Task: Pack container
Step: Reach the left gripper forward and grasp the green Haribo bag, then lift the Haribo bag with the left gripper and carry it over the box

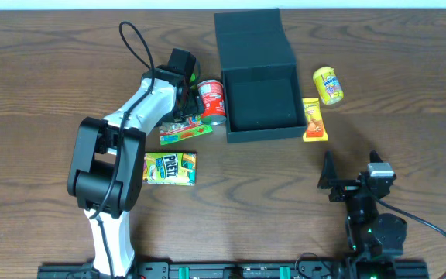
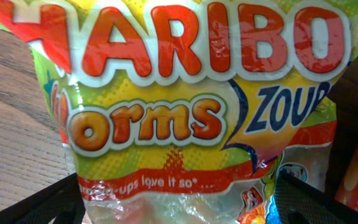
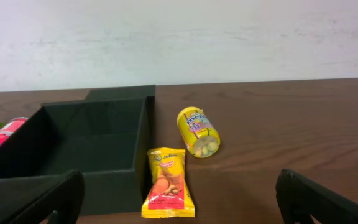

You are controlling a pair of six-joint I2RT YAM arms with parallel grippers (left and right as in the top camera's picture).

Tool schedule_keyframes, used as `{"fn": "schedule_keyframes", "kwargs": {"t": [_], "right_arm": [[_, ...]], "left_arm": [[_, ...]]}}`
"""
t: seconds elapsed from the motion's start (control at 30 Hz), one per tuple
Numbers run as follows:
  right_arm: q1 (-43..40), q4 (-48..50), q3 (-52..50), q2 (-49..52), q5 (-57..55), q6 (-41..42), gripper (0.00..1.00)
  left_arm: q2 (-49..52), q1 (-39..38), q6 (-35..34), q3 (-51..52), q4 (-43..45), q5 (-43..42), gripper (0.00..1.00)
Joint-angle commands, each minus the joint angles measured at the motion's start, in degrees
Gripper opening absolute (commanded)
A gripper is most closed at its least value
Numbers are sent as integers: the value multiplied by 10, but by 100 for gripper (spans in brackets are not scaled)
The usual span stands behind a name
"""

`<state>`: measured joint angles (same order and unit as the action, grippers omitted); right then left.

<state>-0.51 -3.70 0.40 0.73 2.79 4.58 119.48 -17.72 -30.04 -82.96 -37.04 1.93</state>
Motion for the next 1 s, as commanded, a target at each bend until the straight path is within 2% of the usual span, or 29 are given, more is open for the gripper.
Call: {"fn": "schedule_keyframes", "kwargs": {"t": [0.0, 0.03, 0.1, 0.23, 0.43, 0.6, 0.77, 0.87, 0.97], "right_arm": [[-3, -3, -1, -2, -2, 5, 99], [-3, -3, -1, -2, -2, 5, 99], [-3, -3, -1, -2, -2, 5, 99], [-3, -3, -1, -2, -2, 5, 99], [-3, -3, -1, -2, -2, 5, 99], [-3, -3, -1, -2, -2, 5, 99], [-3, -3, -1, -2, -2, 5, 99], [-3, -3, -1, -2, -2, 5, 99], [-3, -3, -1, -2, -2, 5, 99]], "left_arm": [[30, 1, -5, 3, 1, -3, 98], [30, 1, -5, 3, 3, -5, 100], [30, 1, -4, 3, 2, -9, 91], [30, 1, -4, 3, -1, -18, 63], [30, 1, -4, 3, -2, -17, 55], [28, 1, -2, 2, -11, -17, 42], [17, 1, 5, 2, -21, -16, 36], [6, 1, 12, 2, -26, -14, 27], [-10, 1, 29, 2, -30, -13, 26]]}}
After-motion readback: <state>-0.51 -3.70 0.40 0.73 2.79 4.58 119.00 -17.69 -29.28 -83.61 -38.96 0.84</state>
